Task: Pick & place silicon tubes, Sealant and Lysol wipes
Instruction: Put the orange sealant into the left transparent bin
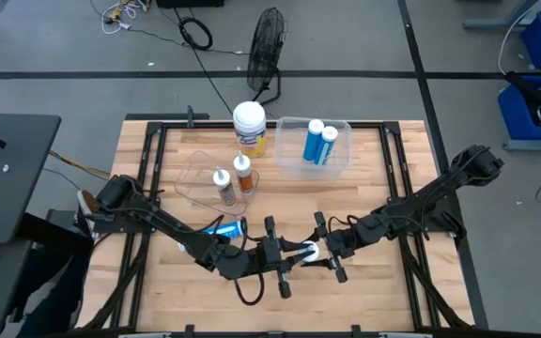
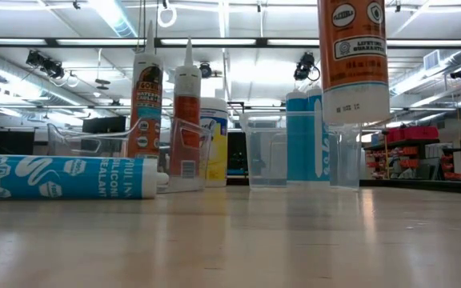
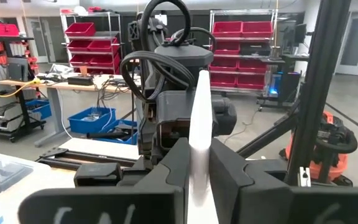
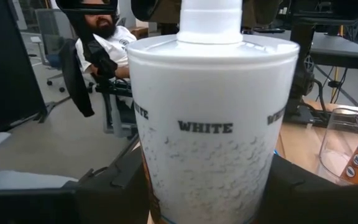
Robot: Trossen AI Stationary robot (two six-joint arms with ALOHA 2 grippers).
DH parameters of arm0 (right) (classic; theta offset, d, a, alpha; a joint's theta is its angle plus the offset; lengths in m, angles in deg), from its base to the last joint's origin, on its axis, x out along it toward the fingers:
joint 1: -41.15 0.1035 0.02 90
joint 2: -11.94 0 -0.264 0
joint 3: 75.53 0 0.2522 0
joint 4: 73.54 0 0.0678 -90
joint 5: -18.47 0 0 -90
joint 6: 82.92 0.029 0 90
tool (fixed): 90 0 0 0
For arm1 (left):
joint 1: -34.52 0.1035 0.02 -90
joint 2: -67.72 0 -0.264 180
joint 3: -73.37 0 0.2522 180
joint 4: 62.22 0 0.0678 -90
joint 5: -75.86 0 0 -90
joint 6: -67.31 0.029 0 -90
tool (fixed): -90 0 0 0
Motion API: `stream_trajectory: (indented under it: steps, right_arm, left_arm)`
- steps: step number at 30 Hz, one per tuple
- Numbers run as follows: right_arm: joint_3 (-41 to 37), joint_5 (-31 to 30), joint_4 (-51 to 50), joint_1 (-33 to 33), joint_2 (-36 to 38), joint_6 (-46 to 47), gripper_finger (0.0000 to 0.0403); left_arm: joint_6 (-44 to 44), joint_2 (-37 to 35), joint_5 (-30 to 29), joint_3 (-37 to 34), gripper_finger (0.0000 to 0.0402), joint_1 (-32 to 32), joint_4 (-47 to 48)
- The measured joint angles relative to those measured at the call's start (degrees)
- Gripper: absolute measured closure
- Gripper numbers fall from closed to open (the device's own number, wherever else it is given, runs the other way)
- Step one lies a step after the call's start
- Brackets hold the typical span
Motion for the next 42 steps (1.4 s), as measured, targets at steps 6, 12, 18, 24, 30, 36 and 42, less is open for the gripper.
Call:
stream_trajectory:
  steps: [6, 12, 18, 24, 30, 36, 42]
  right_arm:
    - [0.11, -0.39, -0.83, 0.00, 0.04, -0.08, 0.0186]
    - [0.26, -1.46, -0.67, -0.09, 0.11, -0.40, 0.0138]
    - [0.26, -1.53, -1.72, -0.11, 0.10, -0.72, 0.0140]
    - [0.23, -1.65, -4.53, -0.13, 0.34, -0.89, 0.0144]
    - [0.17, -0.79, -11.29, 0.17, 1.63, 1.99, 0.0143]
    - [0.13, -0.84, -17.83, 1.34, 4.12, 5.19, 0.0143]
    - [0.09, -0.87, -21.64, 1.70, 4.81, 5.84, 0.0143]
  left_arm:
    - [1.44, 0.01, 0.04, -0.01, 0.0362, 0.01, -0.14]
    - [1.45, 0.15, -0.46, -0.06, 0.0362, 0.11, -0.07]
    - [3.81, 0.15, -0.78, -0.06, 0.0362, -0.18, -1.43]
    - [3.89, -0.62, -4.57, -0.06, 0.0362, -2.35, 0.31]
    - [3.67, -0.84, -11.88, -0.06, 0.0362, -5.82, 4.00]
    - [-1.99, -1.40, -19.54, -0.04, 0.0362, -8.60, 10.01]
    - [-3.09, -1.56, -33.24, -0.04, 0.0362, -12.47, 10.11]
